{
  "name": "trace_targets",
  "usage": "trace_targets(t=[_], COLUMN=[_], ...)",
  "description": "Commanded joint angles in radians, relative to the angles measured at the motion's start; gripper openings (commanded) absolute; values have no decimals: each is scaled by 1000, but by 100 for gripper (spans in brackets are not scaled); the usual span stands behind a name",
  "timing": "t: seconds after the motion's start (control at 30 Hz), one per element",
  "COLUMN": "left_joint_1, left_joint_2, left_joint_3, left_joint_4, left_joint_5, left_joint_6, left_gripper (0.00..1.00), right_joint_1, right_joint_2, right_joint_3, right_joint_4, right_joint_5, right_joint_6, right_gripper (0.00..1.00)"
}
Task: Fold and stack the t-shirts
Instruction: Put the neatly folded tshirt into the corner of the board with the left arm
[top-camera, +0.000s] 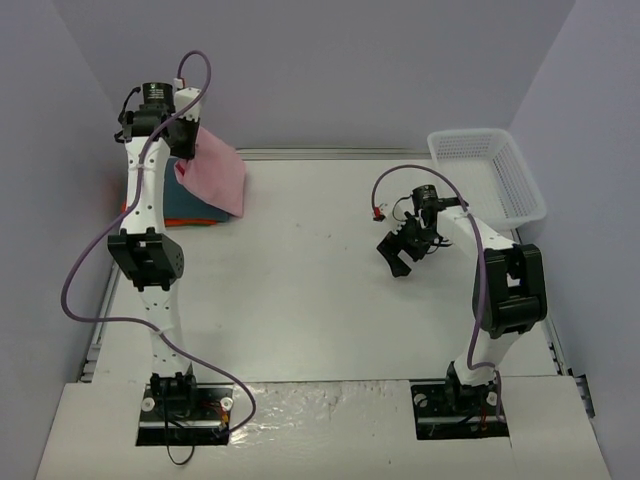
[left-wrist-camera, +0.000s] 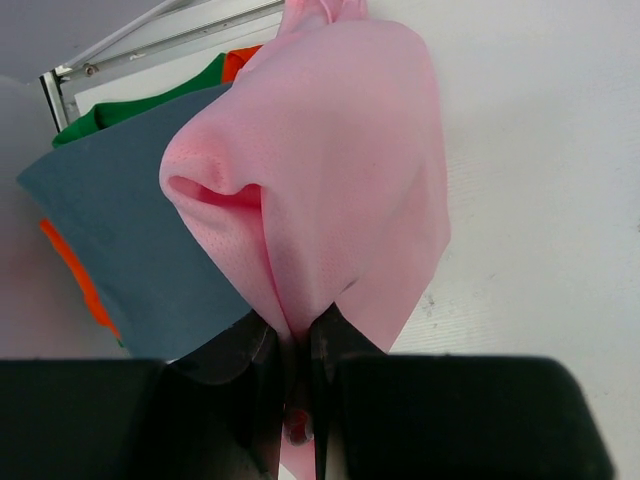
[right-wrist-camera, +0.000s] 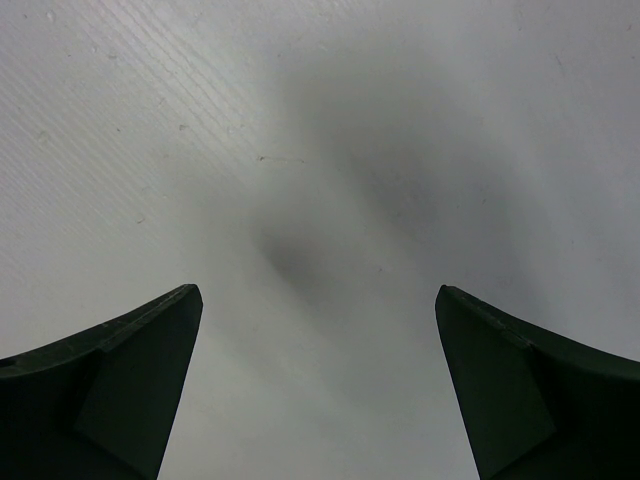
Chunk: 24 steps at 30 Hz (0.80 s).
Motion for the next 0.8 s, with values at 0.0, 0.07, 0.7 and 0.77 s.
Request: trace_targets(t=[0.0, 0.07, 0.7, 0.77], left_joint_1=[28, 36, 95, 105], left_joint_2=[-104, -113, -141, -139], left_joint_3=[34, 32, -40, -46], left_joint_4=[28, 31, 37, 43], left_joint_5=[-22, -22, 3, 6], left_joint_6=[27, 33, 70, 74], left_gripper=[2, 2, 2, 2], right_joint_1=[-6, -6, -6, -6], right_joint_2=[10, 13, 40, 45], right_joint_3=[-11, -11, -13, -13], right_joint_4=[-20, -20, -19, -17], right_joint_5=[8, 8, 24, 24], right_joint_6=[10, 10, 17, 19], right_gripper=[100, 100, 100, 100])
